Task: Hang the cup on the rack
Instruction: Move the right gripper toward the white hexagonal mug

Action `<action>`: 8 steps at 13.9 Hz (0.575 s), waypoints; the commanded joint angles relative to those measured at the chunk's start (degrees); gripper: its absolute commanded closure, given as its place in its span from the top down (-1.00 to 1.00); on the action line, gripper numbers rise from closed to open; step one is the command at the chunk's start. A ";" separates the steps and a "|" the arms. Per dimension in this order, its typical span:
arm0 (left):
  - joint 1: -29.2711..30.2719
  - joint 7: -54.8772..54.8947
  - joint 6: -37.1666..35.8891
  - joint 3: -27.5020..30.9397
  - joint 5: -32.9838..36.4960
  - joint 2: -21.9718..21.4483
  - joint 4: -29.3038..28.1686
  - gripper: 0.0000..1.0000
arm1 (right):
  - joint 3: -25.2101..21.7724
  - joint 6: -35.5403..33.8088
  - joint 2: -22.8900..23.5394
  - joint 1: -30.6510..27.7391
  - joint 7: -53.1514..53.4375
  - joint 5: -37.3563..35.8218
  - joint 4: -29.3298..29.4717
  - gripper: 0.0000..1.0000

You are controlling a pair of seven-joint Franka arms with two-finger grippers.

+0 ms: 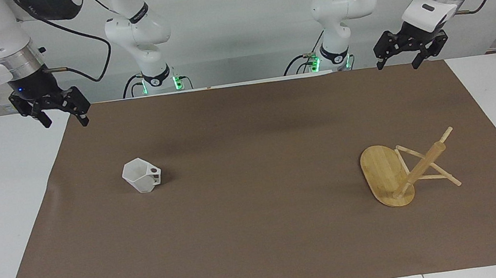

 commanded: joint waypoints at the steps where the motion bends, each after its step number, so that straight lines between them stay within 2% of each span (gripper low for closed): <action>1: -0.04 -0.56 -0.46 0.03 0.95 -1.38 -1.26 1.00 | 0.20 -1.10 -0.78 -0.56 -0.25 -0.23 -0.17 1.00; 8: -0.04 -0.56 -0.46 0.03 0.95 -1.38 -1.26 1.00 | 0.20 -0.22 -0.87 -0.47 -0.34 -0.40 -0.87 1.00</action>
